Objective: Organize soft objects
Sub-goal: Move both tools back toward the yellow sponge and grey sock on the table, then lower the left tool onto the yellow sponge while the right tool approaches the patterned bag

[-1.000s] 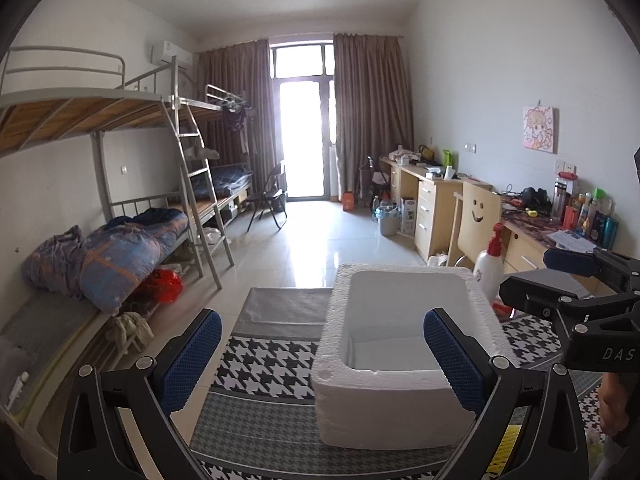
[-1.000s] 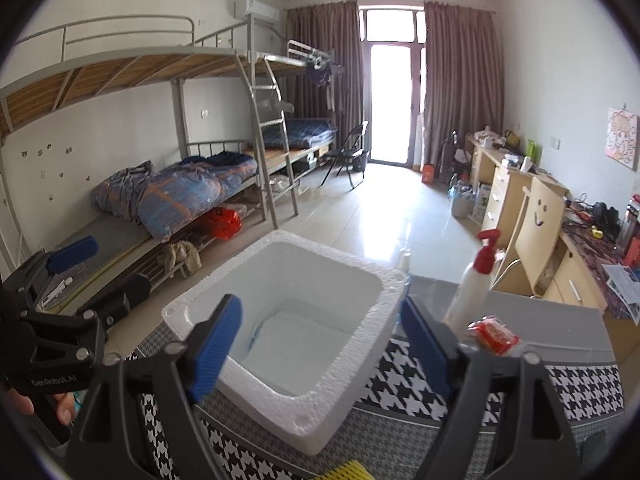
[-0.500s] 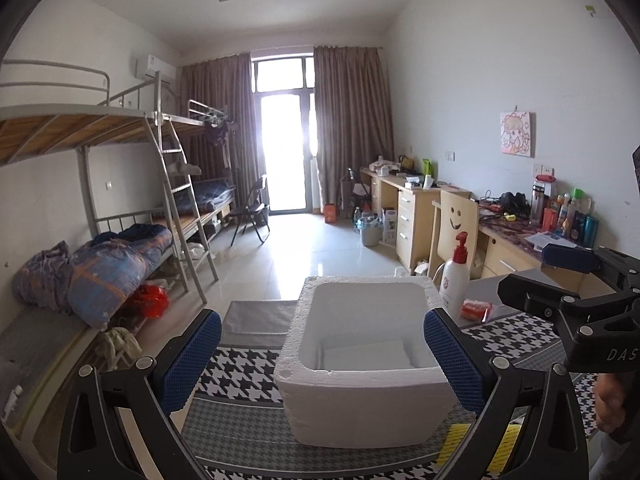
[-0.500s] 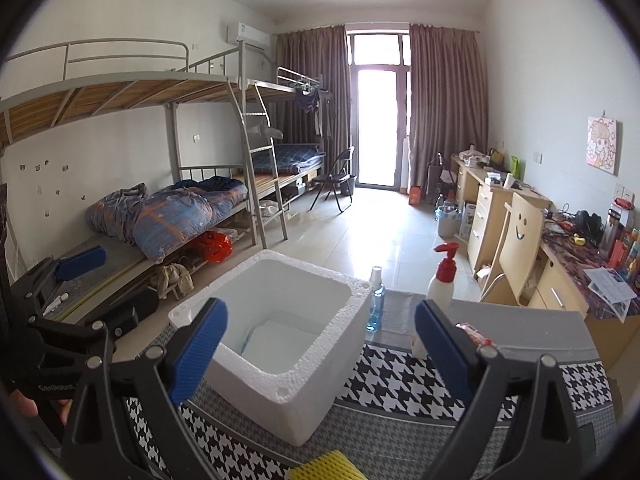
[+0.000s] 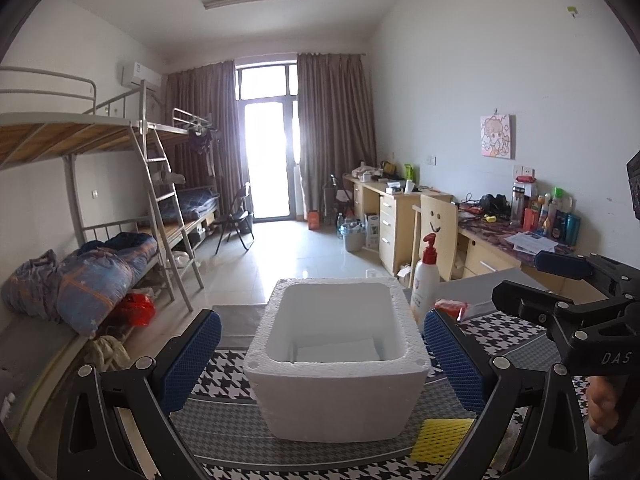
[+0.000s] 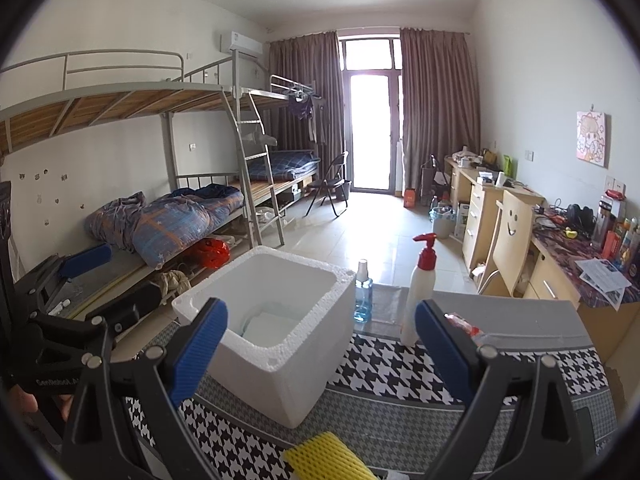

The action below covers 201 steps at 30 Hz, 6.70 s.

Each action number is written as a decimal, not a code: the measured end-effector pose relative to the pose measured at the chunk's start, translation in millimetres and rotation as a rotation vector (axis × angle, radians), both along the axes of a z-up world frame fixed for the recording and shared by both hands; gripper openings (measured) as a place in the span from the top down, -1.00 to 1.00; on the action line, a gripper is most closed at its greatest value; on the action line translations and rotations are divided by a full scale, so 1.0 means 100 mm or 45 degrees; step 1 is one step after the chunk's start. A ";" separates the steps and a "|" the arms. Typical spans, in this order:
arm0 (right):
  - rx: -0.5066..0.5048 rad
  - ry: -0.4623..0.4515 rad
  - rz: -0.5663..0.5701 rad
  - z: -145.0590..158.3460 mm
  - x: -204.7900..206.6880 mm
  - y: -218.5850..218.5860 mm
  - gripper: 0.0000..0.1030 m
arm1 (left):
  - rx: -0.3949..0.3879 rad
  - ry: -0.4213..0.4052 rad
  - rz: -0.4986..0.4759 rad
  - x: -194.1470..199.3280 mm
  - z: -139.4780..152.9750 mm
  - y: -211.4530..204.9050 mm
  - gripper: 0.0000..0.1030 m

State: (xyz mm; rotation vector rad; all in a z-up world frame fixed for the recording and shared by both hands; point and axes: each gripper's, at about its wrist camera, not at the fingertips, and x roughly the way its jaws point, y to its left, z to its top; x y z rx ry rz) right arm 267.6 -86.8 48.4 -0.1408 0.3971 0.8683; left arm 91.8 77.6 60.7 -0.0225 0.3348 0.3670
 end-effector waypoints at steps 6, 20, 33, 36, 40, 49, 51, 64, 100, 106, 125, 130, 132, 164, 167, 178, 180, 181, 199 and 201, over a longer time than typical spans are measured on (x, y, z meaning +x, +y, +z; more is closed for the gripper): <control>0.014 -0.015 -0.007 0.00 -0.06 -0.13 -0.88 | 0.008 -0.016 -0.025 -0.06 0.03 -0.10 -0.98; 0.062 -0.044 -0.036 -0.02 -0.19 -0.39 -0.88 | 0.035 -0.053 -0.064 -0.18 -0.03 -0.38 -0.98; 0.070 -0.081 -0.078 -0.11 -0.31 -0.55 -0.88 | 0.008 -0.054 -0.072 -0.21 -0.19 -0.48 -0.98; 0.076 -0.084 -0.089 -0.14 -0.33 -0.60 -0.88 | -0.009 -0.043 -0.089 -0.19 -0.23 -0.50 -0.98; 0.077 -0.084 -0.108 -0.16 -0.32 -0.64 -0.88 | -0.022 -0.055 -0.095 -0.20 -0.24 -0.51 -0.98; 0.073 -0.080 -0.148 -0.28 -0.32 -0.74 -0.88 | -0.036 -0.065 -0.129 -0.21 -0.35 -0.55 -0.98; 0.072 -0.079 -0.159 -0.30 -0.32 -0.76 -0.88 | -0.048 -0.065 -0.133 -0.19 -0.37 -0.56 -0.98; 0.069 -0.059 -0.198 -0.41 -0.31 -0.91 -0.88 | -0.071 -0.052 -0.176 -0.19 -0.52 -0.64 -0.98; 0.013 0.050 -0.284 -0.76 -0.22 -1.16 -0.88 | -0.115 0.090 -0.304 0.01 -0.85 -0.84 -0.98; -0.001 0.063 -0.291 -0.81 -0.20 -1.21 -0.88 | -0.123 0.114 -0.317 0.07 -0.90 -0.85 -0.98; -0.055 0.134 -0.332 -1.02 -0.17 -1.35 -0.88 | -0.137 0.196 -0.373 0.19 -1.09 -0.99 -0.98; -0.055 0.151 -0.341 -1.06 -0.16 -1.37 -0.88 | -0.136 0.221 -0.389 0.22 -1.14 -1.02 -0.98; -0.063 0.155 -0.346 -1.07 -0.16 -1.38 -0.88 | -0.136 0.232 -0.395 0.24 -1.16 -1.03 -0.98; -0.147 0.255 -0.366 -1.37 -0.08 -1.51 -0.88 | -0.149 0.402 -0.420 0.50 -1.46 -1.12 -0.98; -0.153 0.263 -0.371 -1.40 -0.09 -1.51 -0.88 | -0.145 0.421 -0.407 0.54 -1.49 -1.12 -0.98; -0.170 0.308 -0.371 -1.51 -0.06 -1.56 -0.88 | -0.106 0.471 -0.364 0.65 -1.60 -1.14 -0.98; -0.168 0.317 -0.372 -1.53 -0.06 -1.57 -0.88 | -0.097 0.483 -0.360 0.67 -1.62 -1.15 -0.97; -0.167 0.320 -0.373 -1.54 -0.06 -1.57 -0.88 | -0.099 0.488 -0.360 0.68 -1.63 -1.15 -0.95; -0.171 0.370 -0.364 -1.62 -0.03 -1.62 -0.88 | -0.167 0.615 -0.398 0.80 -1.83 -1.12 0.01; -0.169 0.378 -0.358 -1.63 -0.03 -1.63 -0.88 | -0.173 0.609 -0.401 0.80 -1.83 -1.11 0.19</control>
